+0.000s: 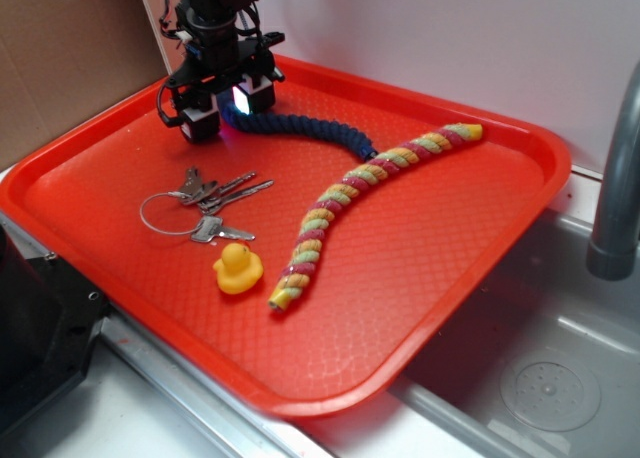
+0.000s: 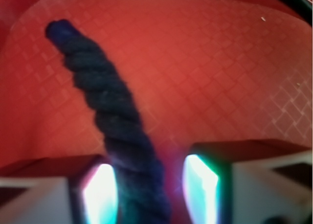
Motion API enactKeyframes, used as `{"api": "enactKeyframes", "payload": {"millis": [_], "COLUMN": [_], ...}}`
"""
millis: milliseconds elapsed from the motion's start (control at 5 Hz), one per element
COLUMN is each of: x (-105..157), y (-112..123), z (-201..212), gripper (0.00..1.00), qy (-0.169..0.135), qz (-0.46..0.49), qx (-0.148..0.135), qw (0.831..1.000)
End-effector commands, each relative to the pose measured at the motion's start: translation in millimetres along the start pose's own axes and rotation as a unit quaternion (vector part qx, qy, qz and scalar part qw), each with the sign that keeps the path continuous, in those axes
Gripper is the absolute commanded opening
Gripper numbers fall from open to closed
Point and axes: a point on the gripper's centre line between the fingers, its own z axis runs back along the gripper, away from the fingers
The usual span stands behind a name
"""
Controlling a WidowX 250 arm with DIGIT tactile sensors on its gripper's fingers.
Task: Grab the blue rope.
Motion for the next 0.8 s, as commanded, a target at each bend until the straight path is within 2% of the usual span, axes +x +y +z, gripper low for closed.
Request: {"api": "enactKeyframes", "payload": {"millis": [0, 200, 400, 600], "x": [26, 26, 22, 15], "y": [8, 4, 8, 15], "z": [19, 51, 83, 113], "gripper": [0.0, 0.0, 0.0, 0.0], "qy": [0.008, -0.003, 0.014, 0.055], "qz": [0.009, -0.033, -0.106, -0.172], "qx": [-0.025, -0.055, -0.082, -0.107], "qw": [1.0, 0.998, 0.991, 0.978]}}
